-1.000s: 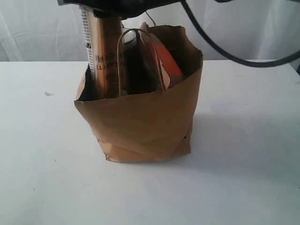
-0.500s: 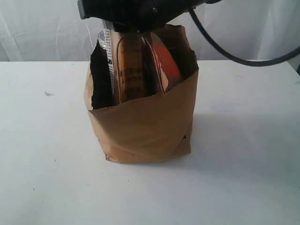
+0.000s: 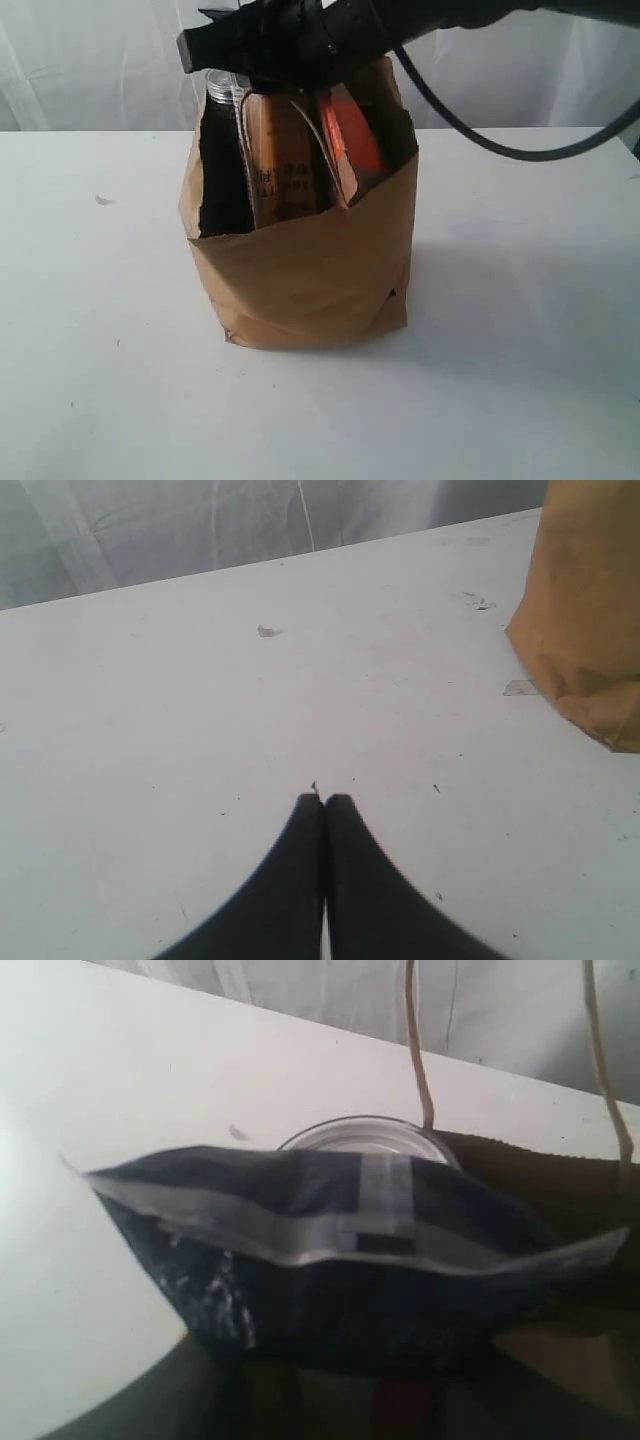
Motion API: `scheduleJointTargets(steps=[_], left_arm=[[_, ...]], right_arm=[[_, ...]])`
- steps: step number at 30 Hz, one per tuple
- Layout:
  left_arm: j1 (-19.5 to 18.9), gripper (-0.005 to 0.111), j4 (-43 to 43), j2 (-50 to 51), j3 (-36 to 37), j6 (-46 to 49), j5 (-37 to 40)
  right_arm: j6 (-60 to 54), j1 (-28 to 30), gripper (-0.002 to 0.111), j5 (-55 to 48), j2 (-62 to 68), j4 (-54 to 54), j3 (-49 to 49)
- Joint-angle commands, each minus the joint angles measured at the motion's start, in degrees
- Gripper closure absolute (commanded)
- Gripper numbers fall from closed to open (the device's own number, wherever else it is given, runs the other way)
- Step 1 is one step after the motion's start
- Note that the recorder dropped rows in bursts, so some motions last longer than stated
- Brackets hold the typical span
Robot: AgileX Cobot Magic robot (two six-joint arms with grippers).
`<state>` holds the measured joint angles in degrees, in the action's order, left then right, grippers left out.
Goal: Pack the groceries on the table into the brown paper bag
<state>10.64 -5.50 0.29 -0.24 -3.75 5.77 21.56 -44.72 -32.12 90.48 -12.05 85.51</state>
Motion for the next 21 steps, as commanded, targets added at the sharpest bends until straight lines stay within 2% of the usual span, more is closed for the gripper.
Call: scheduleJointTargets(steps=[1, 4, 7, 9, 21], left_arm=[[-0.18, 0.107, 0.03, -0.29, 0.24, -0.07, -0.17], [-0.18, 0.107, 0.03, -0.29, 0.24, -0.07, -0.17], [-0.18, 0.107, 0.03, -0.29, 0.24, -0.07, -0.17], [-0.18, 0.107, 0.03, -0.29, 0.24, -0.07, -0.17], [-0.18, 0.107, 0.03, -0.29, 0.24, -0.07, -0.17]], right_arm=[[-0.92, 0.21, 0.105, 0.16, -0.53, -0.33, -0.05], [-1.72, 0.21, 0.089, -1.76, -0.64, -0.33, -0.05], [-2.26, 0.21, 0.062, -3.67, -0.64, -0.33, -0.05], [-2.26, 0.21, 0.052, -4.09, -0.64, -0.33, -0.05], [-2.26, 0.21, 0.050, -4.33, -0.64, -0.22, -0.05]])
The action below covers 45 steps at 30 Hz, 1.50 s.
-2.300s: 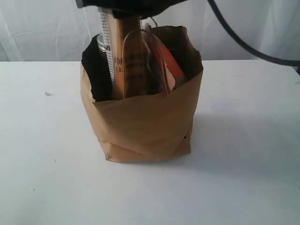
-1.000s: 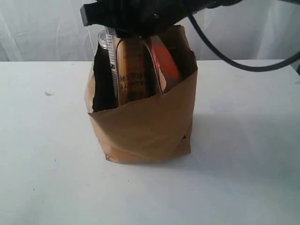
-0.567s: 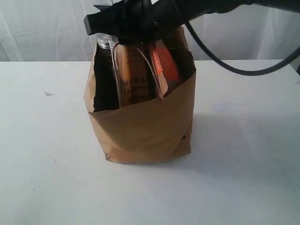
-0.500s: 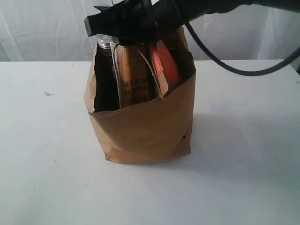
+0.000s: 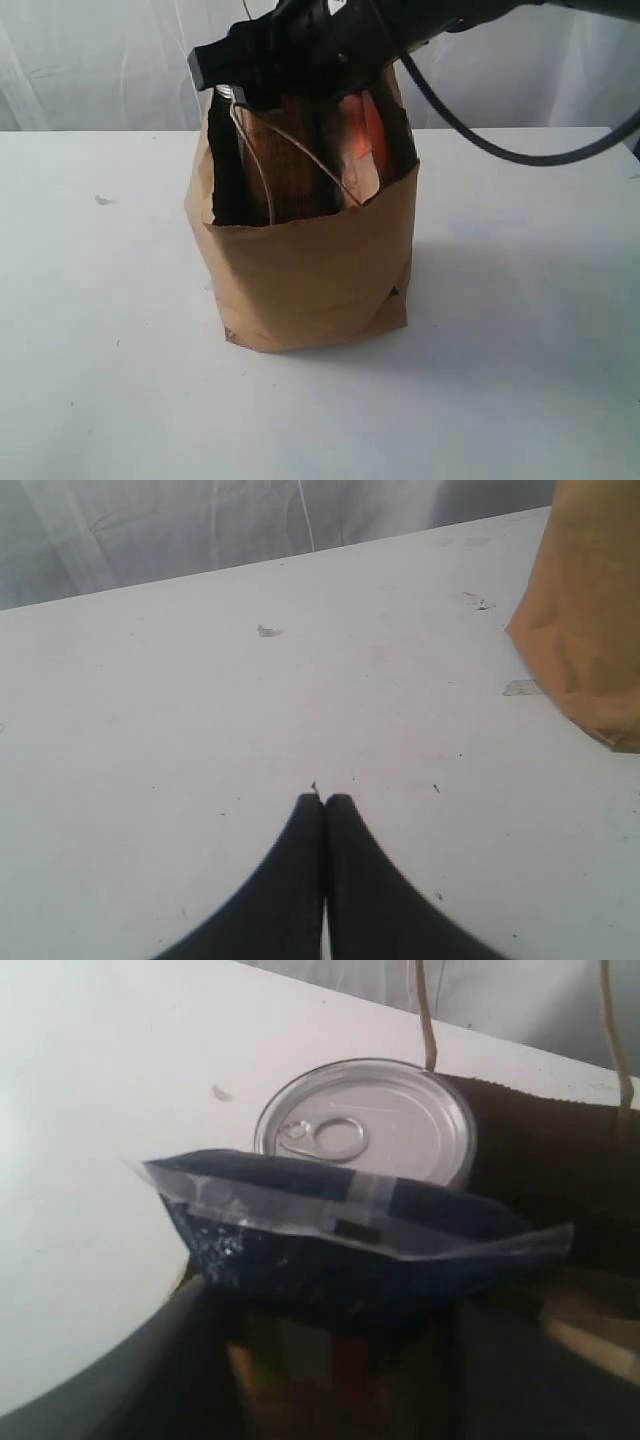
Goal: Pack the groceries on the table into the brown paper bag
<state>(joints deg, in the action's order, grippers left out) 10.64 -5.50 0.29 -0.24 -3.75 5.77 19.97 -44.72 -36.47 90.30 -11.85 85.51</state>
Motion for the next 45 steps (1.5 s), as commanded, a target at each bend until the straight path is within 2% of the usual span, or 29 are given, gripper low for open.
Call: scheduleJointTargets(steps=[1, 39, 45], left_arm=[[-0.18, 0.107, 0.03, -0.29, 0.24, -0.07, -0.17], [-0.18, 0.107, 0.03, -0.29, 0.24, -0.07, -0.17], [-0.18, 0.107, 0.03, -0.29, 0.24, -0.07, -0.17]], right_arm=[[-0.67, 0.21, 0.050, 0.01, -0.56, -0.42, -0.05], [-0.67, 0.21, 0.050, 2.90, -6.85, -0.64, -0.05], [-0.67, 0.21, 0.061, 2.66, -9.16, -0.64, -0.25]])
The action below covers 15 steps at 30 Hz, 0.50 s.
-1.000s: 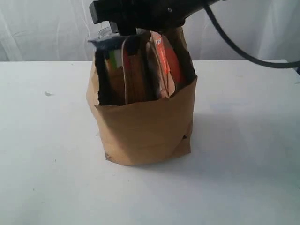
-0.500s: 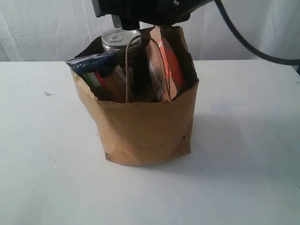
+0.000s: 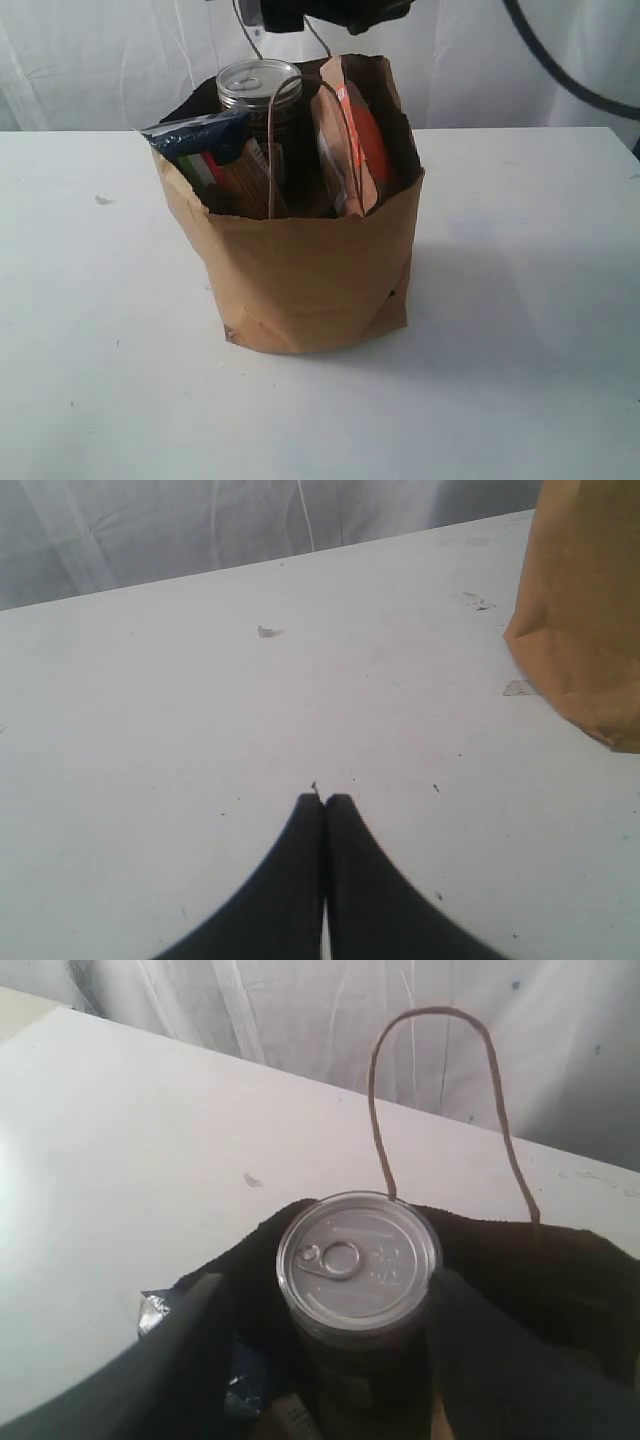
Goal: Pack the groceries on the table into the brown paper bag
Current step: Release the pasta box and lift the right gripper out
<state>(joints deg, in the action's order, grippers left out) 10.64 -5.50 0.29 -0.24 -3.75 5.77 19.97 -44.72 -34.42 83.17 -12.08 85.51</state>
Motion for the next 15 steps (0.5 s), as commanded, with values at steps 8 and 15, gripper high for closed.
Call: scheduleJointTargets(steps=[8, 15], left_arm=[[-0.18, 0.107, 0.03, -0.29, 0.24, -0.07, -0.17], [-0.18, 0.107, 0.03, -0.29, 0.24, -0.07, -0.17]], right_arm=[[-0.67, 0.21, 0.094, 1.16, -10.36, -0.90, -4.91], [-0.55, 0.08, 0.108, 1.29, -20.30, 1.21, -11.88]])
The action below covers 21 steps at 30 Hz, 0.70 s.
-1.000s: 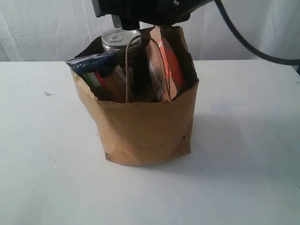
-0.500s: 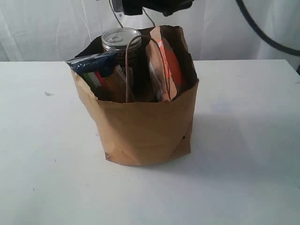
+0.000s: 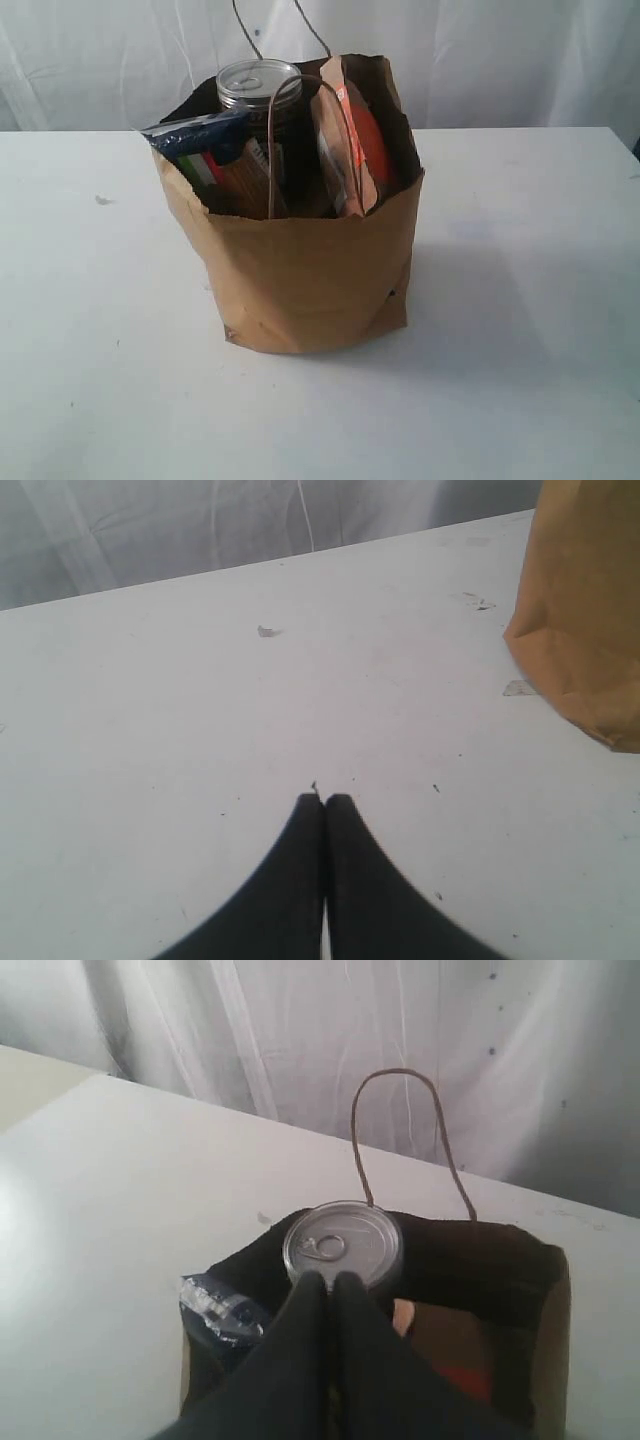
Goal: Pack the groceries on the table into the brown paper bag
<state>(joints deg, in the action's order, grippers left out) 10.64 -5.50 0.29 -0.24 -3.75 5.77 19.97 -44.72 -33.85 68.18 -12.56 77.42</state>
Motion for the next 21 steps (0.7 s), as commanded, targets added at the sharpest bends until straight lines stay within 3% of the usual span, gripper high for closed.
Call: scheduleJointTargets(steps=[1, 15, 21], left_arm=[[-0.18, 0.107, 0.03, -0.29, 0.24, -0.07, -0.17], [-0.18, 0.107, 0.03, -0.29, 0.24, -0.07, -0.17], [-0.18, 0.107, 0.03, -0.29, 0.24, -0.07, -0.17]], right_arm=[[-0.55, 0.08, 0.108, 0.72, -6.85, 2.63, -5.12], [0.91, 0.08, 0.108, 0.83, -26.49, 6.75, -24.09], [1.28, 0.08, 0.108, -7.11, -32.49, 6.75, -26.18]])
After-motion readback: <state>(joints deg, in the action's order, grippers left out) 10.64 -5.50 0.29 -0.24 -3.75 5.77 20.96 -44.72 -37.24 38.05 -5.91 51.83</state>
